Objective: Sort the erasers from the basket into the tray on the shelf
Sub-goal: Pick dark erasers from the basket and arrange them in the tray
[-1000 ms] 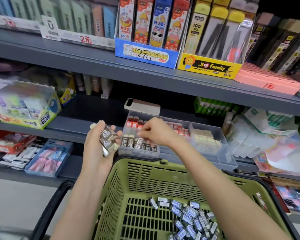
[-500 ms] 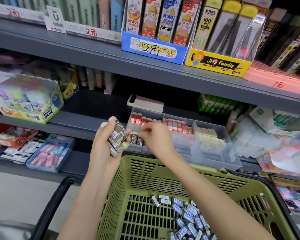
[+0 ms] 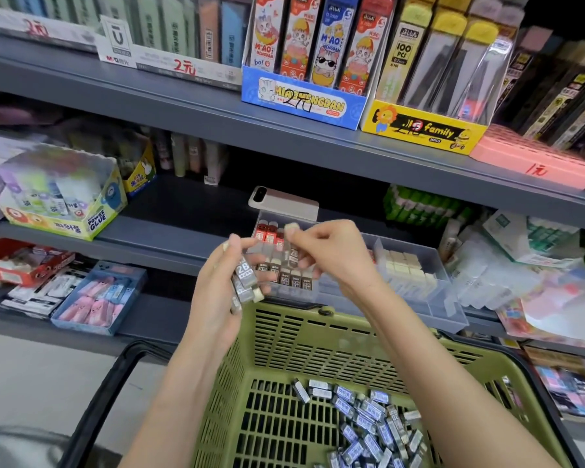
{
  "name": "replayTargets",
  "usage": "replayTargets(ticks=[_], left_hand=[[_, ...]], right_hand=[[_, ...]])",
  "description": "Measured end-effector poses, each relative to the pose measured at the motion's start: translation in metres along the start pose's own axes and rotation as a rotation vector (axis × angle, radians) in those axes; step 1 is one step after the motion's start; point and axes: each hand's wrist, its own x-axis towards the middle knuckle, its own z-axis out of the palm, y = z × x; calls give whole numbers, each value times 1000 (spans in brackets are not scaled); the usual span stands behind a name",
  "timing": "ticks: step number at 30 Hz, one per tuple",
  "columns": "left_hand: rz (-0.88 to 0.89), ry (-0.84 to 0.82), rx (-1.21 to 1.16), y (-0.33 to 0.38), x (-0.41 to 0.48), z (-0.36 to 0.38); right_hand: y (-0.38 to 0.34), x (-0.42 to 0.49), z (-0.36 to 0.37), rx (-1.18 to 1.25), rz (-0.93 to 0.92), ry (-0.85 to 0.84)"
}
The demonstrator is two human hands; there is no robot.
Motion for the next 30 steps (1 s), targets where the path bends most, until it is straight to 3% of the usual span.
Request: replayTargets(ticks=[3,7,15,18,20,23,30], left_hand=[[34,116,-5,-1,1,-1],[76,154,13,-1,0,0],[105,156,56,-4,-4,4],[108,147,76,-6,-5,4],[123,143,111,-7,-5,4],[158,136,185,-9,-5,3],[137,51,181,-11,-9,6]], right_hand=[[12,12,2,-183,137,-24],[18,21,18,-434,205,-150],[10,27,31,-690,158,-152],[2,15,24,-821,-62,-77],[-5,0,20,-645,-215,-71],[-18,-27,21,-170,-213,-223],[-16,-34,19,51,-143,-368]])
